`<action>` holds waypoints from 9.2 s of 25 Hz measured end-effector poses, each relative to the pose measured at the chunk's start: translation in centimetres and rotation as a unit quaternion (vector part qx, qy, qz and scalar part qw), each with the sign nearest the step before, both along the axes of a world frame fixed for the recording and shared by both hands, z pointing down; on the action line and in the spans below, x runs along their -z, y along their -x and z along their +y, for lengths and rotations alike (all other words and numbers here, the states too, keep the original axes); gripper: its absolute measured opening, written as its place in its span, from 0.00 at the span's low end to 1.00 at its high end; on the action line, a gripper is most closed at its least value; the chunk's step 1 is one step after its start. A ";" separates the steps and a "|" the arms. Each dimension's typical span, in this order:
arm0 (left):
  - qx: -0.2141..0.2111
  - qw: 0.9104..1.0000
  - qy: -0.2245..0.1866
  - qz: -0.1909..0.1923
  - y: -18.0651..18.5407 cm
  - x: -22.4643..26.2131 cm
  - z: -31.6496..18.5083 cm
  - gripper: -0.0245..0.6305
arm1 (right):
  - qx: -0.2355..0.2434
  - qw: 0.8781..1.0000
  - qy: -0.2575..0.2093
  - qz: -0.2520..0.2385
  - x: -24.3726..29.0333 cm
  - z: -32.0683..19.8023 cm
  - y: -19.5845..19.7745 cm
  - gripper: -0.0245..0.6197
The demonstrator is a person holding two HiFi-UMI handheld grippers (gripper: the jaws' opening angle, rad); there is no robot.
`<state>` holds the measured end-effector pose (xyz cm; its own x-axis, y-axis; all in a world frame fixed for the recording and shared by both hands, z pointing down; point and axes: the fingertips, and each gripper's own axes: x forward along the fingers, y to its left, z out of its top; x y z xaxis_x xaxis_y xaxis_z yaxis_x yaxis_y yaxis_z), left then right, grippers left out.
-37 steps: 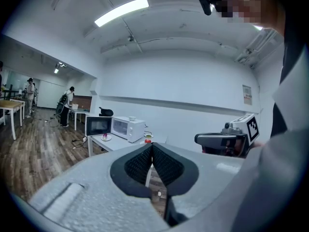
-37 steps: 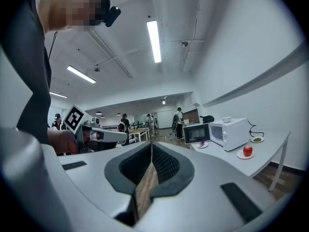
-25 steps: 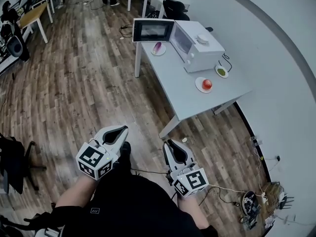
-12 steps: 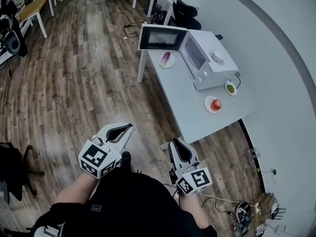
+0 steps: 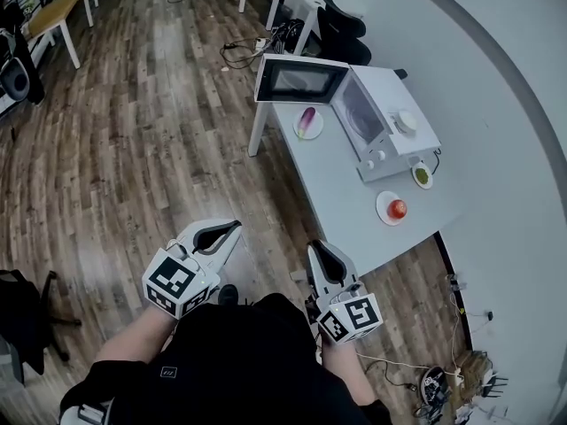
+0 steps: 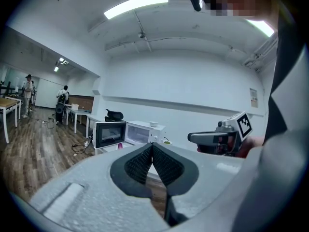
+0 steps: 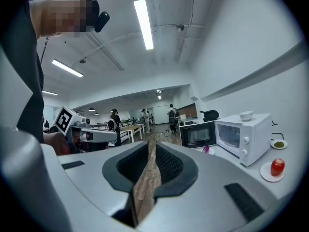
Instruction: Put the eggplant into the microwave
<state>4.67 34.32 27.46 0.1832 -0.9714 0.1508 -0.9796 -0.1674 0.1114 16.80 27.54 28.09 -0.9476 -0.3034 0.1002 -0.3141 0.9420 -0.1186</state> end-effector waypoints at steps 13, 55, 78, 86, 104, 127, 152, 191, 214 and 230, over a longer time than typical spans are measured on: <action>0.012 1.000 0.019 0.004 4.7 -1.3 -8.7 0.05 | 0.005 1.000 0.012 0.007 -1.8 -9.1 4.8 0.12; -0.072 0.988 0.109 -0.081 19.7 -7.9 -40.5 0.05 | -0.024 0.995 0.049 0.087 -8.2 -37.2 20.4 0.12; -0.104 0.978 0.136 -0.121 17.5 -17.7 -48.2 0.05 | -0.009 0.954 -0.096 0.282 -23.5 -46.0 19.2 0.12; -0.090 0.989 0.117 0.006 17.5 -18.7 -47.7 0.05 | 0.013 0.935 -0.146 0.323 -27.0 -46.6 20.2 0.12; -0.069 0.990 0.124 0.012 19.6 -21.6 -45.9 0.05 | 0.062 0.863 -0.262 0.427 -32.0 -47.0 20.6 0.15; -0.047 0.990 0.129 0.022 22.3 -21.9 -44.7 0.05 | 0.106 0.748 -0.432 0.493 -32.9 -47.6 24.3 0.21; -0.048 0.988 0.141 0.026 22.3 -22.7 -45.0 0.05 | 0.137 0.739 -0.429 0.501 -33.1 -47.0 24.5 0.20; -0.085 0.984 0.154 0.000 20.5 -23.7 -44.7 0.05 | -0.006 0.702 -0.535 0.470 -30.7 -47.9 24.6 0.07; -0.129 0.984 0.121 -0.034 13.4 -14.2 -48.0 0.05 | -0.093 0.715 -0.519 0.460 -20.3 -48.1 17.5 0.07; -0.239 0.965 0.102 -0.045 12.6 -13.4 -52.4 0.05 | -0.178 0.676 -0.494 0.517 -18.3 -50.7 17.3 0.07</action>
<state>-7.94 -18.04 40.81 0.5796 -0.7277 0.3668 -0.8033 -0.5858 0.1073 -0.47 -23.11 46.41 -0.3753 -0.8967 0.2345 0.0253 0.2430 0.9697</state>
